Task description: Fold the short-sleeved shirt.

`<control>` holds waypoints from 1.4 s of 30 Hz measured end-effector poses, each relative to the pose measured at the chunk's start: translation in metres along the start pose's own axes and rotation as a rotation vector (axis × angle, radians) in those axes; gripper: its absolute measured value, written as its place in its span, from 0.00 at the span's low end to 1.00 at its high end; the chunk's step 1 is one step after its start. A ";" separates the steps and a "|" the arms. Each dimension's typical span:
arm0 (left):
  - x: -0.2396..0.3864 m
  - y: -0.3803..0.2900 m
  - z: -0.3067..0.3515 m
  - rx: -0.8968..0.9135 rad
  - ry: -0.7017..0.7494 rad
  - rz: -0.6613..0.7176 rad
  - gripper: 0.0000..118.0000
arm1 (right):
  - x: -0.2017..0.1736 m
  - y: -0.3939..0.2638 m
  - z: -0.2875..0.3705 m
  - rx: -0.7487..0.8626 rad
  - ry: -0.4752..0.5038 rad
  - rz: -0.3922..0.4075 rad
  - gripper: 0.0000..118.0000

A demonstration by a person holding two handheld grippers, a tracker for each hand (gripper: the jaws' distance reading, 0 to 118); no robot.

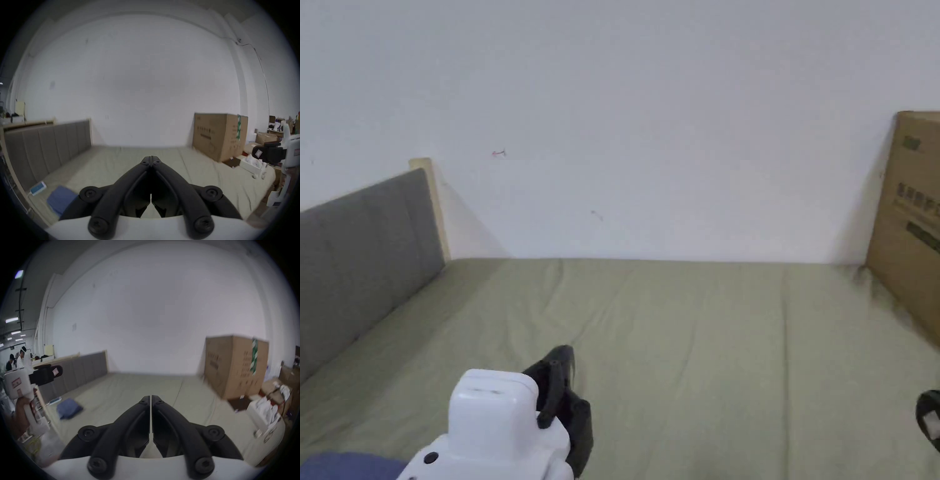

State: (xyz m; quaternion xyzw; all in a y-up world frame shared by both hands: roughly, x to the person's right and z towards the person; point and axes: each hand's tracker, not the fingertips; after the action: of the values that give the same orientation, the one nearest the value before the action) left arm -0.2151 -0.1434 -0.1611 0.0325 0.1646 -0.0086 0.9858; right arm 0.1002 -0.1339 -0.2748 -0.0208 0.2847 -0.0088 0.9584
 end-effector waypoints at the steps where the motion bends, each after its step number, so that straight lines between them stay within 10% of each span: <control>1: 0.010 0.005 0.003 0.020 0.009 -0.019 0.00 | 0.002 0.002 0.003 0.044 -0.028 -0.010 0.01; 19: 0.029 -0.012 0.037 0.024 0.029 -0.023 0.00 | 0.015 -0.029 0.018 0.048 -0.161 -0.028 0.07; 22: 0.027 -0.011 0.040 0.032 0.012 -0.006 0.36 | 0.011 -0.029 0.020 0.046 -0.161 -0.018 0.51; 25: 0.029 -0.012 0.039 0.002 0.002 -0.009 0.98 | 0.007 -0.032 0.021 0.063 -0.161 -0.001 0.82; 31: 0.035 -0.007 0.042 0.022 0.005 -0.025 1.00 | 0.001 -0.032 0.024 0.094 -0.166 0.032 1.00; 42: 0.035 -0.019 0.034 -0.002 -0.022 -0.025 1.00 | -0.001 -0.029 0.020 0.054 -0.163 0.028 1.00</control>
State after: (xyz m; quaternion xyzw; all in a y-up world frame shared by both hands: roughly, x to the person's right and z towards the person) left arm -0.1719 -0.1653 -0.1414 0.0296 0.1542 -0.0209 0.9874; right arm 0.1101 -0.1623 -0.2558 0.0085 0.2056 -0.0012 0.9786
